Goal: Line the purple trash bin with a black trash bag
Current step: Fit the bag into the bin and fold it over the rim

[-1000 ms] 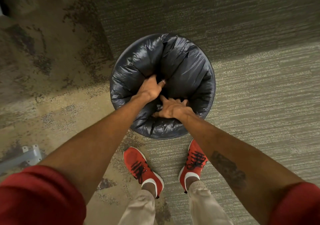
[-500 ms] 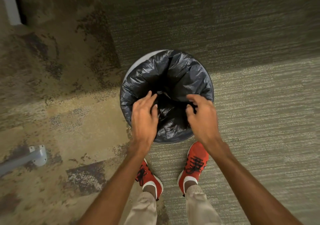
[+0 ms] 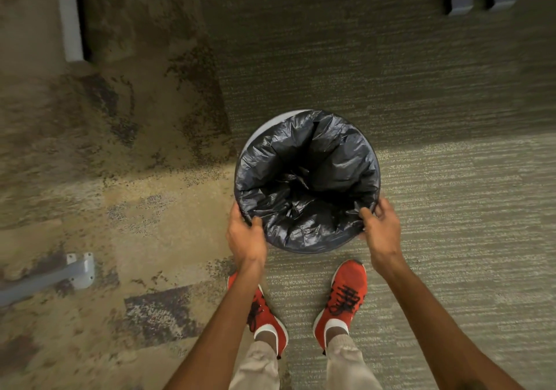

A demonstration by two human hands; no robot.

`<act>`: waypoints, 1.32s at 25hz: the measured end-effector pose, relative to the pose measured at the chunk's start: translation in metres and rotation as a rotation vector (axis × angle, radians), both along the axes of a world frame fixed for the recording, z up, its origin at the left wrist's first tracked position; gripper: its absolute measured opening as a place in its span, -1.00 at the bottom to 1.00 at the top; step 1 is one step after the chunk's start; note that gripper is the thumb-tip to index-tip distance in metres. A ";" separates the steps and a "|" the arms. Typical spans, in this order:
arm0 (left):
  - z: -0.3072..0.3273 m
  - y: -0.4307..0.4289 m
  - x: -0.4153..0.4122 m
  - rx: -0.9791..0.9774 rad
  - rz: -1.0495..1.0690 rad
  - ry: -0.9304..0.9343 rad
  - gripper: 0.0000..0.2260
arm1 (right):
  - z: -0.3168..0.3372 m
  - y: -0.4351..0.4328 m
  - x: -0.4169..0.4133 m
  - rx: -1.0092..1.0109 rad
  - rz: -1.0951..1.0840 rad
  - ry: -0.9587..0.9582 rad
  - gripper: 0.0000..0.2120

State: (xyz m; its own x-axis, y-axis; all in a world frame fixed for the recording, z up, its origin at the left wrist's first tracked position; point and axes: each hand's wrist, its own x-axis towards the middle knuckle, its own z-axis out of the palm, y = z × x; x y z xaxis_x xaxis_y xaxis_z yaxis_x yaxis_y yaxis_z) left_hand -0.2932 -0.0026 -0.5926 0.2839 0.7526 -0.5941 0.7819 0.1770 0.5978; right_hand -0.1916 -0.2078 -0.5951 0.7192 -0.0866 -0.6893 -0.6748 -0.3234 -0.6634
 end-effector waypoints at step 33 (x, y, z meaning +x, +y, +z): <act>-0.013 0.398 -0.148 0.055 0.405 -0.114 -0.66 | -0.016 0.452 -0.051 0.267 0.497 -0.009 -0.66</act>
State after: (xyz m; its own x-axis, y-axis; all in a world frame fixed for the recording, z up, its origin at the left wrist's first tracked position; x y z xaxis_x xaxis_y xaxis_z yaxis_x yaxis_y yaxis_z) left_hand -0.4414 0.3950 -0.6052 0.0202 0.8466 -0.5319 0.5837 0.4219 0.6938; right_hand -0.2425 0.2447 -0.6112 0.6346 0.4412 -0.6346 -0.4782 -0.4209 -0.7708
